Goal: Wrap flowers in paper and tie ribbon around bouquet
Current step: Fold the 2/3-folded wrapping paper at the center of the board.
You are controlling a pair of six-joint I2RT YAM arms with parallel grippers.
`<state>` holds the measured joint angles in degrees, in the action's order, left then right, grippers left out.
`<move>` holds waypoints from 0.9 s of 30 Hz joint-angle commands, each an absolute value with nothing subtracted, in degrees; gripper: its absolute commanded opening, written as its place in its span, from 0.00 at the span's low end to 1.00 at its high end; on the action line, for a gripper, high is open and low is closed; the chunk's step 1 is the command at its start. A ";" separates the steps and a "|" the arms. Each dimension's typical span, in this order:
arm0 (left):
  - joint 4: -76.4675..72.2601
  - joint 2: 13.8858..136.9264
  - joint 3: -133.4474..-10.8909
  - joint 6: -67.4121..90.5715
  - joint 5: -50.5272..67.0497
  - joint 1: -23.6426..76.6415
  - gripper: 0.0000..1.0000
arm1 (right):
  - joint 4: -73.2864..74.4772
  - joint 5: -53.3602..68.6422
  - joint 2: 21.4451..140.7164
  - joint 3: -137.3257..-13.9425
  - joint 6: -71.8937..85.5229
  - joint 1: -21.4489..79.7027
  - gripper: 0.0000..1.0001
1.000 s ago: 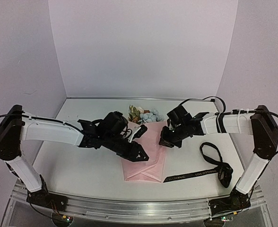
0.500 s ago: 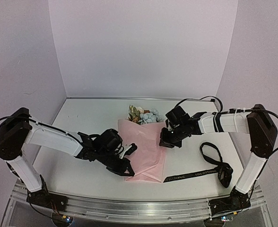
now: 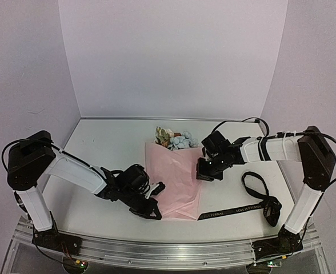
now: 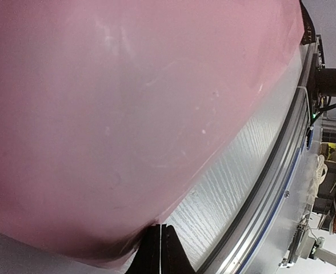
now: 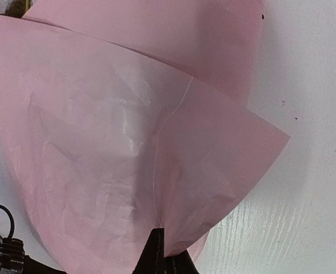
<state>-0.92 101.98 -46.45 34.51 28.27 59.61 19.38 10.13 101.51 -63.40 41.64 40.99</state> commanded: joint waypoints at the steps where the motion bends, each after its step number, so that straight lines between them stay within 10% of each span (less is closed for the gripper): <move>1: -4.83 103.51 -45.78 35.37 29.38 59.41 0.03 | 21.08 9.50 99.25 -64.75 40.43 40.69 0.00; 12: -5.60 104.52 -46.01 35.26 30.42 59.39 0.02 | 30.76 11.32 90.25 -63.89 40.93 42.25 0.26; 27: -5.68 105.31 -46.49 34.53 31.87 59.41 0.01 | 20.11 17.95 100.55 -70.69 50.55 52.38 0.14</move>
